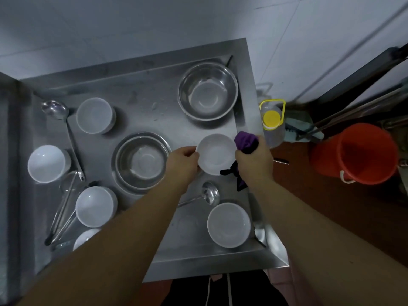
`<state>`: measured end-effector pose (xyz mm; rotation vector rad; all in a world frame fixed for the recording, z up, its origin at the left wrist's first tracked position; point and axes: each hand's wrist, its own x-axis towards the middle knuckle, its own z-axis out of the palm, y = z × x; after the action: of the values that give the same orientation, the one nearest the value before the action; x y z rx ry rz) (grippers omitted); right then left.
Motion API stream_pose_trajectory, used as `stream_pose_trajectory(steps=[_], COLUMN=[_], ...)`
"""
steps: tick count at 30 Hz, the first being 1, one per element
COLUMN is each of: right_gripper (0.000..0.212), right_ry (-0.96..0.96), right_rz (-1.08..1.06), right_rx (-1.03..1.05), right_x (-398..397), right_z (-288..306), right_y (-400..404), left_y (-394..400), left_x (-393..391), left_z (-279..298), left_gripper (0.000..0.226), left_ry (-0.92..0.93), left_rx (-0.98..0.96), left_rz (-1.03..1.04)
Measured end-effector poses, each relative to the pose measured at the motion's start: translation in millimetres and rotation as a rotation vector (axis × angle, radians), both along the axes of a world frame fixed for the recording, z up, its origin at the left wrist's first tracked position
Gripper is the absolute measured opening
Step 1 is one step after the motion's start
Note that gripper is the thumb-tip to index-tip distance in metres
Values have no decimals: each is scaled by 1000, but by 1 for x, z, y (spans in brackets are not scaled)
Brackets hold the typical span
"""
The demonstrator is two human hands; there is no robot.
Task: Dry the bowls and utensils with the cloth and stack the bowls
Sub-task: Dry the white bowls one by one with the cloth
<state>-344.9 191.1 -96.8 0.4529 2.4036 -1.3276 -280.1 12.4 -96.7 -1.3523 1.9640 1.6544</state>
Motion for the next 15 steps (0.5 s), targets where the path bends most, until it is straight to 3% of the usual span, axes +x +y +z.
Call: stream_pose_trajectory(steps=[4,7,10,15], right_gripper=[33,33,33,32], right_ry=[9,25,33,55], right_rz=[15,3,-22,-51], right_rx=[-23,-55,-65,-24], right_x=[0,1,5,24], right_z=[-3,-2,1,9], right_y=[1,6,17,46], left_y=[1,2,5,19], left_x=[1,2,13,66], left_z=[-2,4,10,11], left_gripper=[50,24,31,15], left_ry=[15,-4,-43,-174], left_rx=[-67,-67,-110,-166], left_rz=[-25,-35,-56,-278])
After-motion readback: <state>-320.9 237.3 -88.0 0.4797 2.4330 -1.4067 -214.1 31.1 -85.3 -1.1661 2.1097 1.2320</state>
